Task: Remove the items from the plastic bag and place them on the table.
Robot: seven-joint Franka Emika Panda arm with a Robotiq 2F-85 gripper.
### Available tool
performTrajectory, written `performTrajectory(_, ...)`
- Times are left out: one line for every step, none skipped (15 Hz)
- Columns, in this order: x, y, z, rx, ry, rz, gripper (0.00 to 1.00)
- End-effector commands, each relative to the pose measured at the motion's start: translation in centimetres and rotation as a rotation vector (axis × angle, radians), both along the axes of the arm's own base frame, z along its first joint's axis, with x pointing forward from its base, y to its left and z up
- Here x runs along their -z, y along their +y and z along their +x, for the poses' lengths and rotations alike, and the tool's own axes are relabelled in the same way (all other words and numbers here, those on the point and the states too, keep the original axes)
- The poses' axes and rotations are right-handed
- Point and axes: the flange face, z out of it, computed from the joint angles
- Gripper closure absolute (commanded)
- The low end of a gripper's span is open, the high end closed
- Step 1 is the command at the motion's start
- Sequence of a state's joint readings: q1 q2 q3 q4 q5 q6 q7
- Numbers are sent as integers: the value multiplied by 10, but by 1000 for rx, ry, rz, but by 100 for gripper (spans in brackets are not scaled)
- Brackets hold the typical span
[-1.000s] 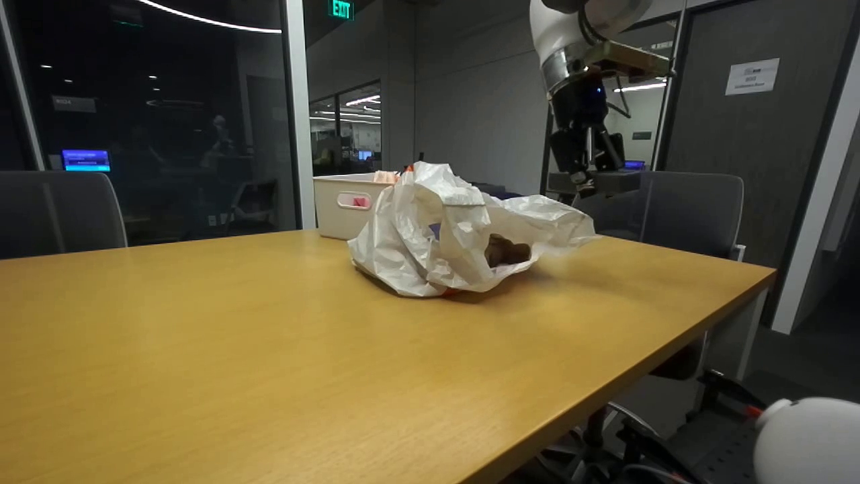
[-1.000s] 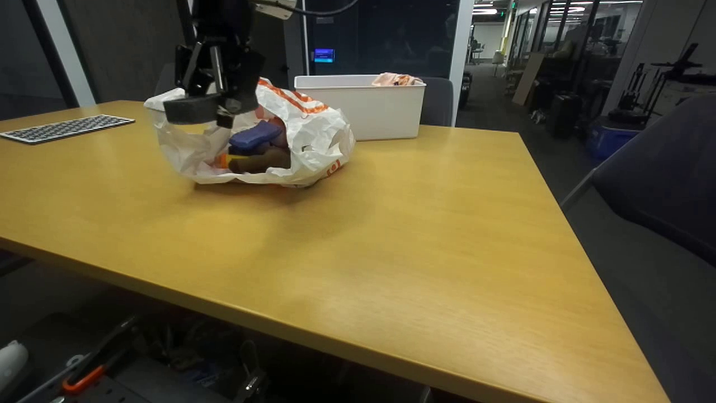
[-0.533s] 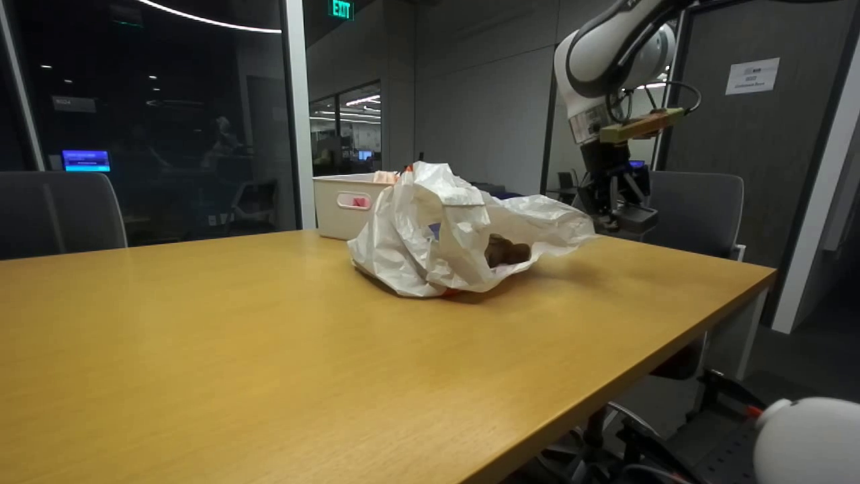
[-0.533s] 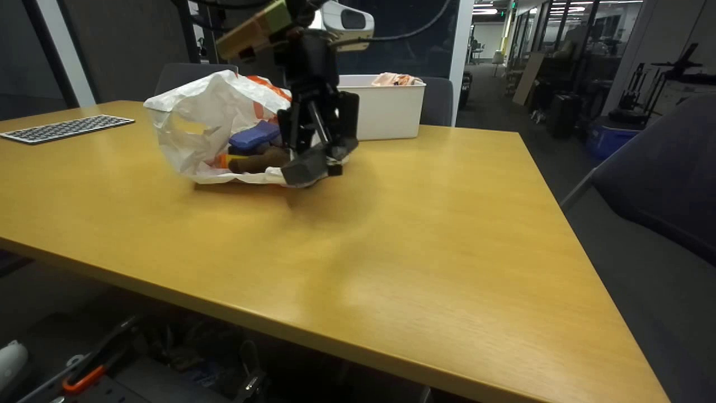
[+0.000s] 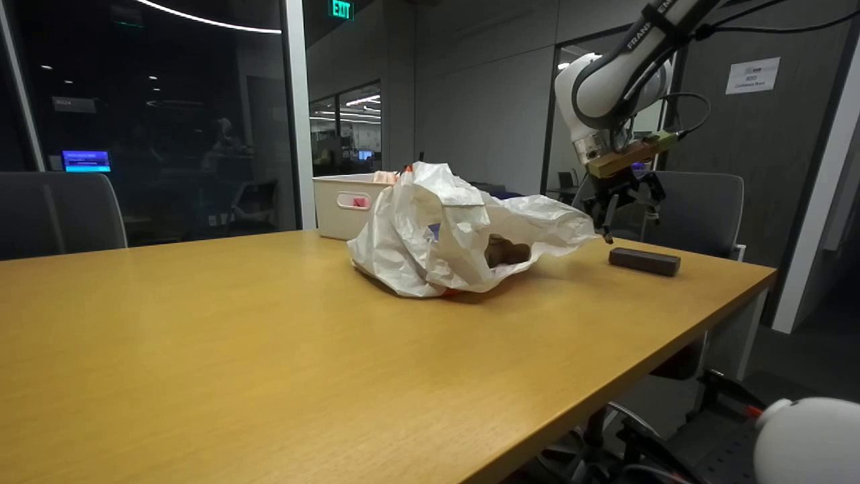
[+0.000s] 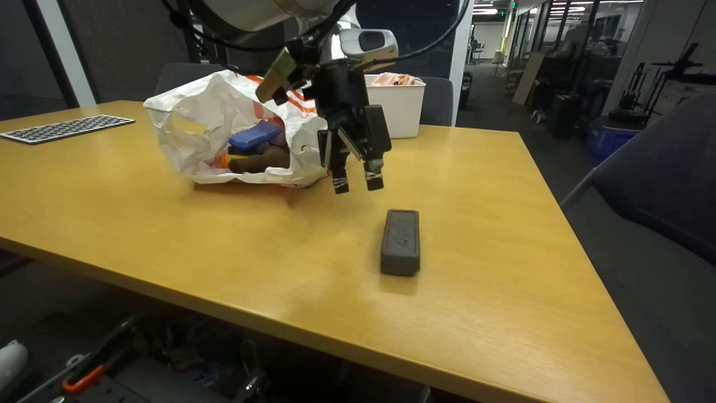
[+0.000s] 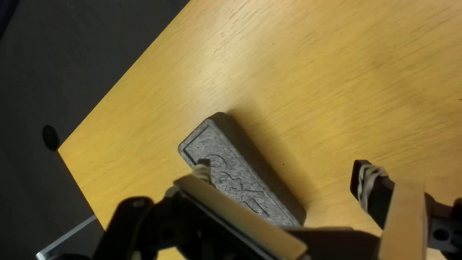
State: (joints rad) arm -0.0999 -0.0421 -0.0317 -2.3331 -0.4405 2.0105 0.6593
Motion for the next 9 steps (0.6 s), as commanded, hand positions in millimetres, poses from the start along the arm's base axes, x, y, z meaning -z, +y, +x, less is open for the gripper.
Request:
performTrajectory(-51,38,-18,-29,-90,107,0)
performTrajectory(-64,52,-23,-59,-119,147,0)
performTrajectory(-75,69,-29,-94,-147,184,0)
performTrajectory(-87,85,-35,-129,-169,217,0)
performTrajectory(-96,101,-38,-161,-195,246,0)
performTrajectory(-103,119,-41,-201,-224,266,0)
performTrajectory(-109,137,-44,-248,-227,301,0)
performTrajectory(-109,158,-47,-292,-218,335,0)
performTrajectory(-110,173,-46,-338,-223,362,0)
